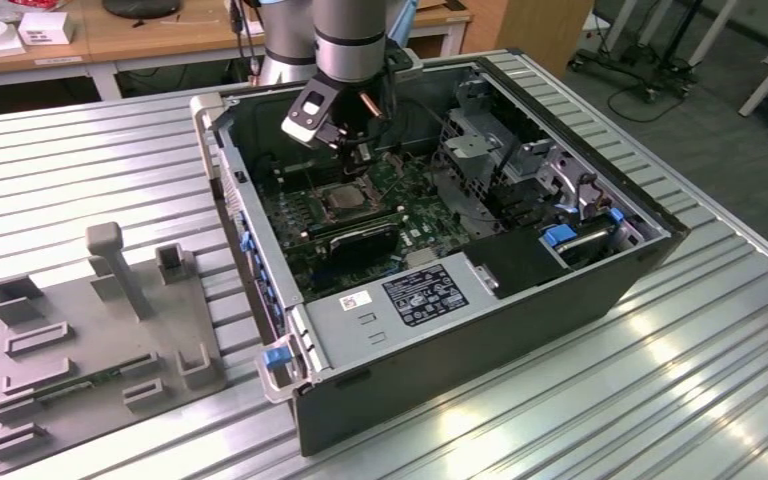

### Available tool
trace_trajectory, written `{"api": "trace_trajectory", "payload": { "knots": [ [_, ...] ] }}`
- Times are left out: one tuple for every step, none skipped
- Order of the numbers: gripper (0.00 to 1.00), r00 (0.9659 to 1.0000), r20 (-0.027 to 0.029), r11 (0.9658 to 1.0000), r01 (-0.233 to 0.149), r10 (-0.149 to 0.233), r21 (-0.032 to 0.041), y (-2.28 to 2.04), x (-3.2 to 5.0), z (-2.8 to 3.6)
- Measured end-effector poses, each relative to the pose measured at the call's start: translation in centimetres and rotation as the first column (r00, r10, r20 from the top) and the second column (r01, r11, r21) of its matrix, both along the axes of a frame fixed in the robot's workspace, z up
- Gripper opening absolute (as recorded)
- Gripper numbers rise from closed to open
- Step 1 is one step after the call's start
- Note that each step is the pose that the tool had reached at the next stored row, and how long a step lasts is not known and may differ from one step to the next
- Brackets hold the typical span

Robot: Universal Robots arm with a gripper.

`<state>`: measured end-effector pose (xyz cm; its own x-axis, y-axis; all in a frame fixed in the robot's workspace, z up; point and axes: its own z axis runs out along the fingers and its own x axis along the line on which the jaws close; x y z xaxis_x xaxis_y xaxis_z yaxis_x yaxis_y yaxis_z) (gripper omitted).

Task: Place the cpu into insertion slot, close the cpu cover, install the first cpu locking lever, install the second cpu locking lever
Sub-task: 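Close the cpu cover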

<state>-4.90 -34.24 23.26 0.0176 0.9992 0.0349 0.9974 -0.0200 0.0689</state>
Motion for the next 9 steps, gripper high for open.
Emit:
{"api": "trace_trajectory", "payload": {
  "knots": [
    [0.10,1.0000,0.0000,1.0000,0.000,0.000,0.0000,0.00,0.00,0.00],
    [0.10,1.0000,0.0000,1.0000,0.000,0.000,0.0000,0.00,0.00,0.00],
    [0.10,1.0000,0.0000,1.0000,0.000,0.000,0.0000,0.00,0.01,0.00],
    [0.10,1.0000,0.0000,1.0000,0.000,0.000,0.0000,0.00,0.01,0.00],
    [0.10,1.0000,0.0000,1.0000,0.000,0.000,0.0000,0.00,0.01,0.00],
    [0.10,1.0000,0.0000,1.0000,0.000,0.000,0.0001,0.00,0.02,0.01],
    [0.10,1.0000,0.0000,1.0000,0.000,0.000,0.0000,0.01,0.02,0.04],
    [0.10,1.0000,-0.0002,1.0000,0.000,0.000,-0.0002,0.00,0.01,0.08],
    [0.10,1.0000,-0.0001,1.0000,0.000,0.000,-0.0001,0.00,0.01,0.12]
  ]
}}
